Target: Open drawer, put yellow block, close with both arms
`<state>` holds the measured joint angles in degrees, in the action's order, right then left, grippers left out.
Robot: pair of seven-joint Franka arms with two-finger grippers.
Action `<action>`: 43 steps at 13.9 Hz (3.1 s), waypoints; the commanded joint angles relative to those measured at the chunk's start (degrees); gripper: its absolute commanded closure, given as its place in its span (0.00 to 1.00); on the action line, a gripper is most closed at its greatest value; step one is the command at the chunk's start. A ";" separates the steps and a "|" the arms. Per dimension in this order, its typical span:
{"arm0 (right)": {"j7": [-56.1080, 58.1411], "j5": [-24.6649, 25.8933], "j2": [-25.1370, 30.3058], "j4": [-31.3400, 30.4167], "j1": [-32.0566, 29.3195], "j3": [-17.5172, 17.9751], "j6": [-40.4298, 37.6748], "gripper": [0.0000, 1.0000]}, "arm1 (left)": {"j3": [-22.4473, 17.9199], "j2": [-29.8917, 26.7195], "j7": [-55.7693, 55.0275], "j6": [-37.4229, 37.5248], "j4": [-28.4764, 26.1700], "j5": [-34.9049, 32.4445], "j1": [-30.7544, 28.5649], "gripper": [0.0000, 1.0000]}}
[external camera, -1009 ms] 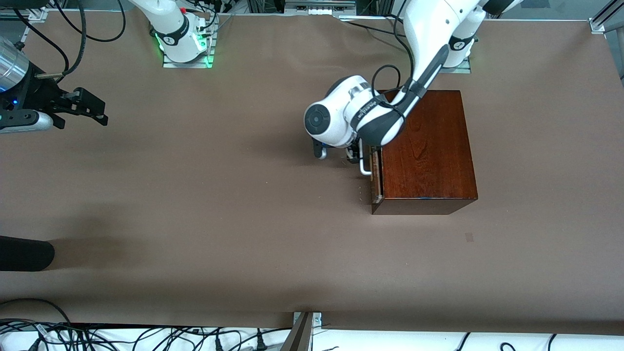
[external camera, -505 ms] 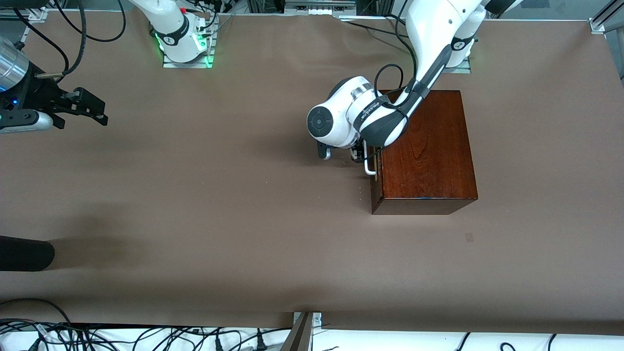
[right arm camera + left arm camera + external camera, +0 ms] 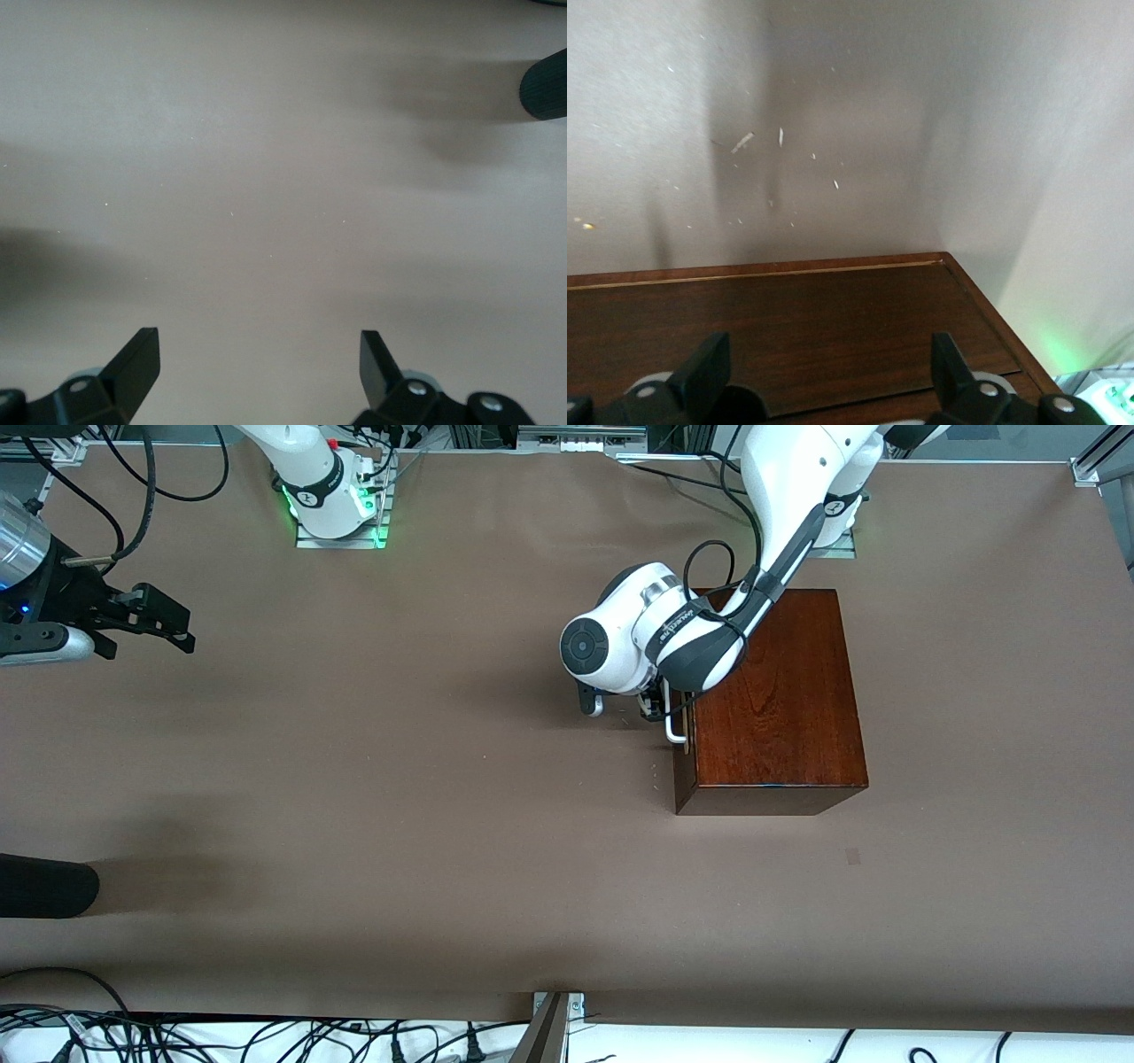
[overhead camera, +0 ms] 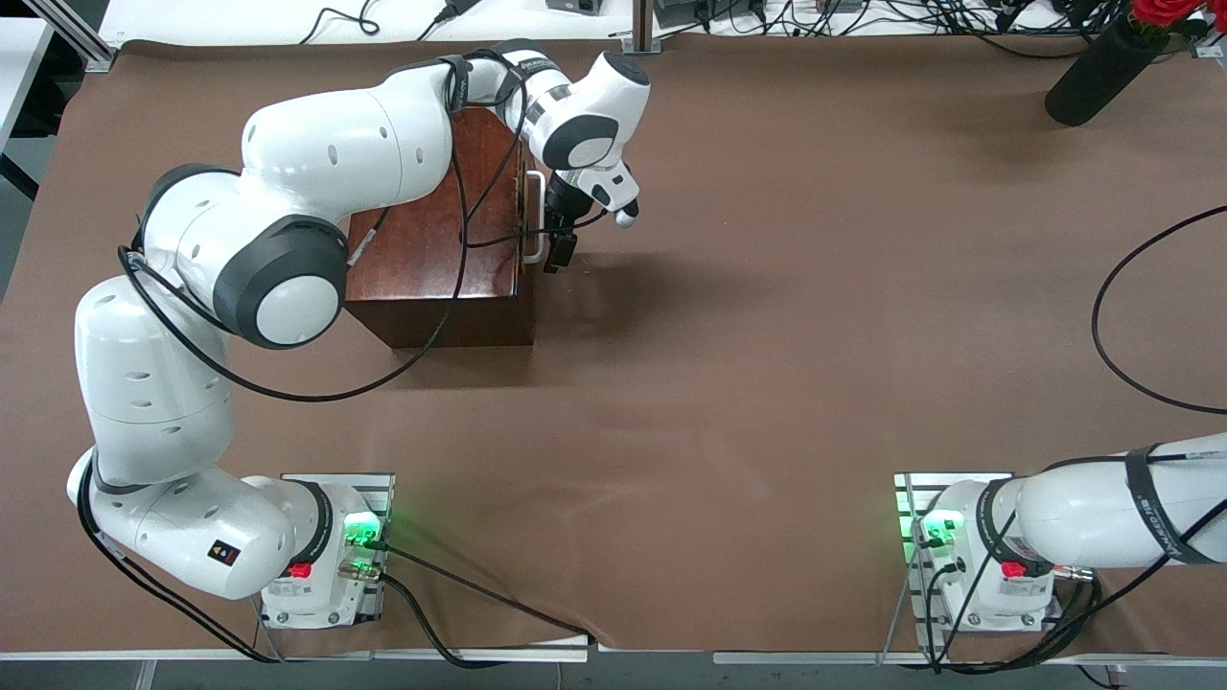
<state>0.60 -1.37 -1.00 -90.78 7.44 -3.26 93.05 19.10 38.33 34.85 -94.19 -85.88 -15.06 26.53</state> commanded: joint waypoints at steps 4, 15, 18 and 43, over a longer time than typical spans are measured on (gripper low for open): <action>0.55 0.75 0.56 0.25 0.29 -0.08 -0.59 0.00 | 0.15 -4.83 -1.79 0.41 9.13 11.11 -1.04 0.00; 0.55 0.75 0.56 0.25 0.29 -0.08 -0.68 0.00 | -1.08 -12.76 -8.74 0.94 12.13 2.76 -23.44 0.00; 0.55 0.75 0.56 0.25 0.29 -0.08 -0.68 0.00 | -3.62 -13.19 -13.46 2.68 13.45 3.37 -25.12 0.00; 0.63 0.75 0.65 0.25 0.29 -0.17 -0.68 0.00 | -19.54 -34.30 -42.41 6.63 -1.51 16.21 -25.39 0.00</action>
<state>0.60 -1.37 -0.99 -90.71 7.54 -3.25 93.03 -0.01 -0.02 -8.51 -91.83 -93.76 0.77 0.81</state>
